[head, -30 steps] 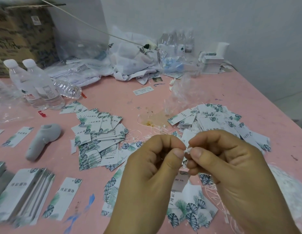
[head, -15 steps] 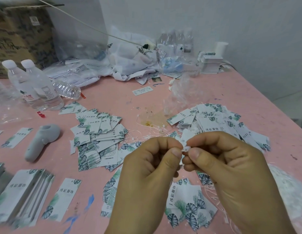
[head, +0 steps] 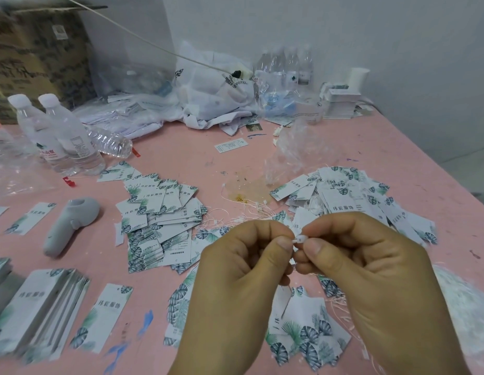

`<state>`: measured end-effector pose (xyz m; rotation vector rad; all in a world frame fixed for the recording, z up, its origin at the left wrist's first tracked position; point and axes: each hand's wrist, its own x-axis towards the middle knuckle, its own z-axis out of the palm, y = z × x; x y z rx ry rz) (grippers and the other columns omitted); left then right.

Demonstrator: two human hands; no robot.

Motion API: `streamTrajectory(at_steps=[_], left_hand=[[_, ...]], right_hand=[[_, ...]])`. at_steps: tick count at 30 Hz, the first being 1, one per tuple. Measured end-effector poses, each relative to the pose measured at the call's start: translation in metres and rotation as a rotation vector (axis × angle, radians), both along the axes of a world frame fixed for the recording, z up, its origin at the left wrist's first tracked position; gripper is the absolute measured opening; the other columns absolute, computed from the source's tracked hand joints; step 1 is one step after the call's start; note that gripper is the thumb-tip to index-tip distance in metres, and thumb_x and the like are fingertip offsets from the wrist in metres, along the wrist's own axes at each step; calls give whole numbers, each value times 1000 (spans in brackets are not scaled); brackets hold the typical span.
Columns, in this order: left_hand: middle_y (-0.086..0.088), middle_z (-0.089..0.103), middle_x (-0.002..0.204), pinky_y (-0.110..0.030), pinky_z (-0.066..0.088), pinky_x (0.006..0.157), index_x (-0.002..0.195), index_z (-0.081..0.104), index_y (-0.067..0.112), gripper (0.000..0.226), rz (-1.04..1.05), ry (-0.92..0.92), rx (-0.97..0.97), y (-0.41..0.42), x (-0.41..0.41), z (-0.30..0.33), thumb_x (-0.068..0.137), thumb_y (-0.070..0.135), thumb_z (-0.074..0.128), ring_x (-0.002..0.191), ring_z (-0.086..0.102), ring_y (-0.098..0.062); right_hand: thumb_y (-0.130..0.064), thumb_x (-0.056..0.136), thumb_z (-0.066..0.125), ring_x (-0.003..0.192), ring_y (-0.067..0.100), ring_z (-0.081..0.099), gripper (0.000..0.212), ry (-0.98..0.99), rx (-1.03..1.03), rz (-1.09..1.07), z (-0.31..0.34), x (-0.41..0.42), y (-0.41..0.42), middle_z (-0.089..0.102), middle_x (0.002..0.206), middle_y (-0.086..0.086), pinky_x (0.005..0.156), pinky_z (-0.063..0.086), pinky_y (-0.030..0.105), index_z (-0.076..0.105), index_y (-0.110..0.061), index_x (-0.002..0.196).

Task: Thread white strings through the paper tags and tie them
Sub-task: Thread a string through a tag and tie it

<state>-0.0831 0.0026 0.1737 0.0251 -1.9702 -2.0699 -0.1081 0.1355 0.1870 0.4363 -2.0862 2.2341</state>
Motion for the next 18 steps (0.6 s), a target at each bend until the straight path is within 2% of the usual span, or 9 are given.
streamTrajectory(at_steps=[5, 8, 11, 14, 18], left_hand=[[1, 67, 61, -16, 50, 55, 78, 74, 26, 11, 16, -6, 11, 0, 1, 0, 76, 24, 64, 55, 60, -7], [1, 67, 60, -17, 50, 55, 77, 75, 26, 10, 20, -8, 14, 2, 1, 0, 75, 23, 65, 54, 61, -7], [1, 68, 59, -16, 50, 54, 77, 75, 26, 11, 17, -5, 25, 2, 1, 0, 75, 22, 65, 55, 61, -6], [0, 67, 59, -16, 50, 54, 77, 76, 24, 10, -10, 0, 55, 1, 1, 1, 75, 21, 66, 55, 61, -6], [-1, 68, 62, -17, 50, 55, 78, 76, 25, 9, -51, 14, 57, -1, 2, 1, 75, 21, 69, 57, 61, -7]], right_hand=[[-26, 67, 71, 61, 14, 71, 17, 71, 89, -71, 2, 5, -2, 74, 70, 1, 58, 57, 18, 74, -28, 83], [-23, 73, 82, 65, 9, 71, 18, 154, 185, -145, -1, 6, -3, 73, 73, -7, 59, 55, 15, 73, -33, 85], [-20, 74, 71, 68, 6, 71, 21, 178, 221, -169, -2, 7, -4, 73, 76, -10, 61, 54, 13, 72, -36, 88], [-21, 72, 82, 63, 9, 71, 20, 132, 156, -131, 1, 6, -3, 73, 73, -5, 59, 55, 16, 73, -31, 87], [-20, 62, 71, 52, 15, 67, 17, 20, 32, -8, 6, 2, 0, 71, 65, 9, 54, 55, 19, 75, -19, 79]])
